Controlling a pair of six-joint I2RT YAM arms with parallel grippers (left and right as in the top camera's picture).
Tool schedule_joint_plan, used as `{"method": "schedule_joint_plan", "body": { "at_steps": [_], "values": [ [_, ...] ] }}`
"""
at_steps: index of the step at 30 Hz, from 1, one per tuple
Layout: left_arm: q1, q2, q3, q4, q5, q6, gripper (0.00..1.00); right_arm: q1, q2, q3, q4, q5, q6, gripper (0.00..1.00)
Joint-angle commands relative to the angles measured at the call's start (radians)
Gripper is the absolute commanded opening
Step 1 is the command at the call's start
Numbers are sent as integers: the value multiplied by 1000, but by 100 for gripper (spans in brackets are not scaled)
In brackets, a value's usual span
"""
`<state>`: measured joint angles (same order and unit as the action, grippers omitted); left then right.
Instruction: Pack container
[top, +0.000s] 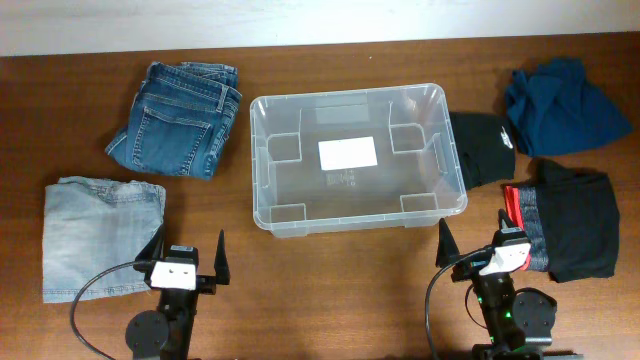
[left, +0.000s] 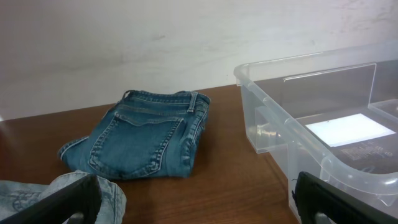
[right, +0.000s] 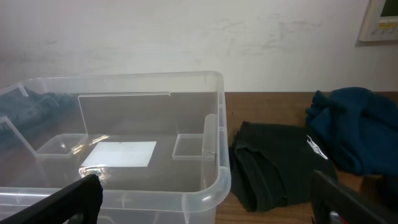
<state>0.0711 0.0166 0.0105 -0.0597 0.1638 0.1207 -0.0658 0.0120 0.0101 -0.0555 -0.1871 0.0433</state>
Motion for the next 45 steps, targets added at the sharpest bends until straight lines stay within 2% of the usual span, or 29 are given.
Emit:
{"method": "schedule_joint_plan", "body": {
  "at_steps": [1, 29, 32, 37, 45],
  "values": [
    [-5, -10, -1, -8, -11, 16, 99, -8, -8, -5, -5, -19, -10, 99],
    [-5, -10, -1, -5, -10, 16, 99, -8, -8, -5, -5, -19, -10, 99],
    [-5, -10, -1, 0, 25, 16, 99, -8, -8, -5, -5, -19, -10, 99],
    [-5, -10, 3, 119, 185, 15, 99, -8, -8, -5, -5, -19, -10, 98],
    [-5, 1, 152, 122, 173, -22, 99, -8, -8, -5, -5, -19, -10, 98]
  ]
}}
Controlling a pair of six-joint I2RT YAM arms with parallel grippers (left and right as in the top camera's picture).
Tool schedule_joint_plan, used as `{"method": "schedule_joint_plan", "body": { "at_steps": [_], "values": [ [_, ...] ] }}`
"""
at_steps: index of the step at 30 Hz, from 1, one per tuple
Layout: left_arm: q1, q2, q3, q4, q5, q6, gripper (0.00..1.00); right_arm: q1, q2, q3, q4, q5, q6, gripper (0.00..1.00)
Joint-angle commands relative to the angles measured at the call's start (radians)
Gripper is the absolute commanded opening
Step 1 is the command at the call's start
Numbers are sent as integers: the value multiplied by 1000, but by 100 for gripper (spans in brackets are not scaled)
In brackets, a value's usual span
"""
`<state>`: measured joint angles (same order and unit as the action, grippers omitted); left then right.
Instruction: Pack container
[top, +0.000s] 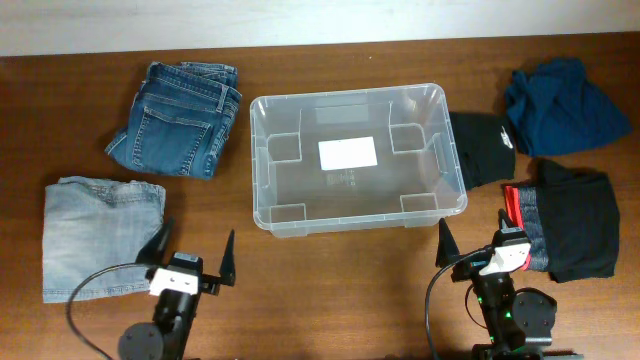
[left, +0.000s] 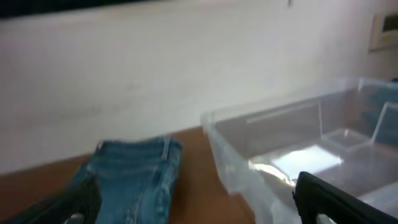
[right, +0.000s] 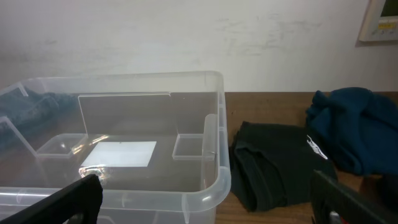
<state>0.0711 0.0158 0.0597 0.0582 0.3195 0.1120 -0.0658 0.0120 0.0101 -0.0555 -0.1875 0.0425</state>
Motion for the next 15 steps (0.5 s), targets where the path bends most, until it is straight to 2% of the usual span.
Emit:
{"method": "schedule_joint_plan", "body": {
  "at_steps": [1, 6, 11, 15],
  "values": [
    [-5, 15, 144, -16, -11, -13, 99, -8, -8, -5, -5, -18, -9, 99],
    [-5, 170, 392, -203, -210, 5, 99, -8, -8, -5, -5, -18, -9, 99],
    [-5, 494, 724, -362, -212, 76, 99, -8, -8, -5, -5, -18, -9, 99],
    [-5, 793, 1056, -605, -188, 88, 99, -8, -8, -5, -5, -18, -9, 98]
  ]
}}
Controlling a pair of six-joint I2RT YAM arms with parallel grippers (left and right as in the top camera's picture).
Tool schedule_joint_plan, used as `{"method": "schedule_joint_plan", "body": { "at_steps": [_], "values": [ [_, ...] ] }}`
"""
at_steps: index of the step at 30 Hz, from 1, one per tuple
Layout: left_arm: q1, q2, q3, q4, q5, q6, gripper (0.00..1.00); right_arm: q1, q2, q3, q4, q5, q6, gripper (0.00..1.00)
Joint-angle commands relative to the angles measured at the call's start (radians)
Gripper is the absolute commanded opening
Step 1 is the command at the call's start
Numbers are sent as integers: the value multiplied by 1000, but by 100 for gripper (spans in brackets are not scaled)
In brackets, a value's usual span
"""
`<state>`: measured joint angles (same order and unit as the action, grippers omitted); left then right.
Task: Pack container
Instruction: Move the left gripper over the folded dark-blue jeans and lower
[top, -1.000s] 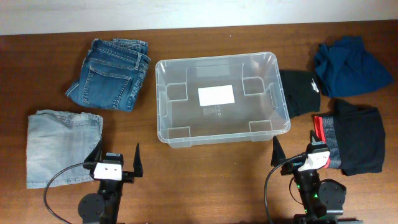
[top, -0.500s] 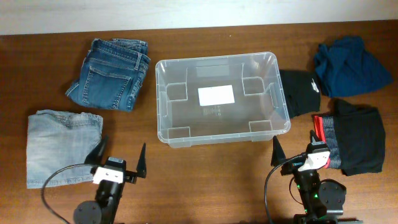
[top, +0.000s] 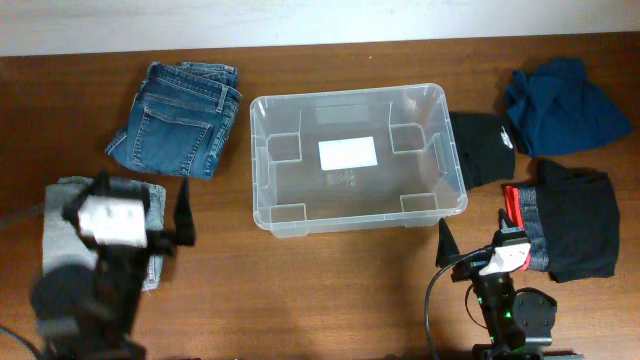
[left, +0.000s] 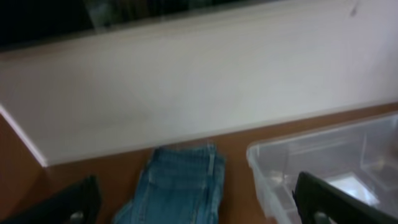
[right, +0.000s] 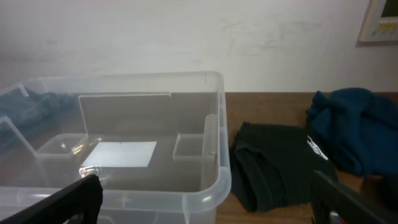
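A clear plastic container (top: 350, 97) stands empty mid-table, with a white label on its floor. Folded dark blue jeans (top: 178, 118) lie to its left, also visible in the left wrist view (left: 183, 180). Light denim jeans (top: 60, 195) lie at front left, partly under my raised left gripper (top: 140, 200), which is open and holds nothing. My right gripper (top: 472, 245) sits low at front right, open and empty, facing the container's corner (right: 214, 124).
To the right of the container lie a black garment (top: 482, 148), a crumpled blue garment (top: 560, 105) and a folded black, grey and red stack (top: 575, 220). A white wall (left: 199, 81) runs behind the table's far edge.
My left arm has risen and moved left from the front edge; it now hangs over the light jeans, and its view looks from higher up. The right arm has not moved.
Both grippers first sat low and open at the front edge, left and right of the container. Then the left one had turned slightly, its view blurred. Now it is lifted over the light jeans. No garment has moved.
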<state>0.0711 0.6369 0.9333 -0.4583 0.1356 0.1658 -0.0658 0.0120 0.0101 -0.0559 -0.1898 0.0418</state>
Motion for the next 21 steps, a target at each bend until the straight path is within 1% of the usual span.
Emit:
{"method": "schedule_joint_plan", "body": {
  "at_steps": [1, 3, 6, 7, 12, 13, 15, 16, 19, 21],
  "values": [
    [-5, 238, 260, -159, 27, 34, 99, -8, -8, -5, -5, -16, -8, 98],
    [-5, 352, 391, -280, 116, 34, 99, -8, -8, -5, -5, -16, -8, 99],
    [-5, 481, 518, -413, 239, 31, 99, -8, -8, -5, -5, -16, -8, 99],
    [-5, 515, 535, -438, 246, 31, 99, -8, -8, -5, -5, -16, -8, 99],
    [-5, 605, 536, -456, 243, 29, 99, -8, -8, -5, -5, -16, -8, 99],
    [-5, 622, 536, -460, 242, -2, 99, -8, -8, -5, -5, -16, -8, 99],
    [-5, 651, 536, -472, 240, -110, 99, -8, -8, -5, -5, -16, -8, 99],
    [-5, 668, 536, -481, 225, -190, 99, -8, -8, -5, -5, -16, -8, 99],
    [-5, 719, 536, -539, 89, -462, 99, -8, -8, -5, -5, -16, -8, 99],
    [-5, 759, 534, -587, -4, -604, 99, -8, -8, -5, -5, -16, -8, 99]
  ]
}}
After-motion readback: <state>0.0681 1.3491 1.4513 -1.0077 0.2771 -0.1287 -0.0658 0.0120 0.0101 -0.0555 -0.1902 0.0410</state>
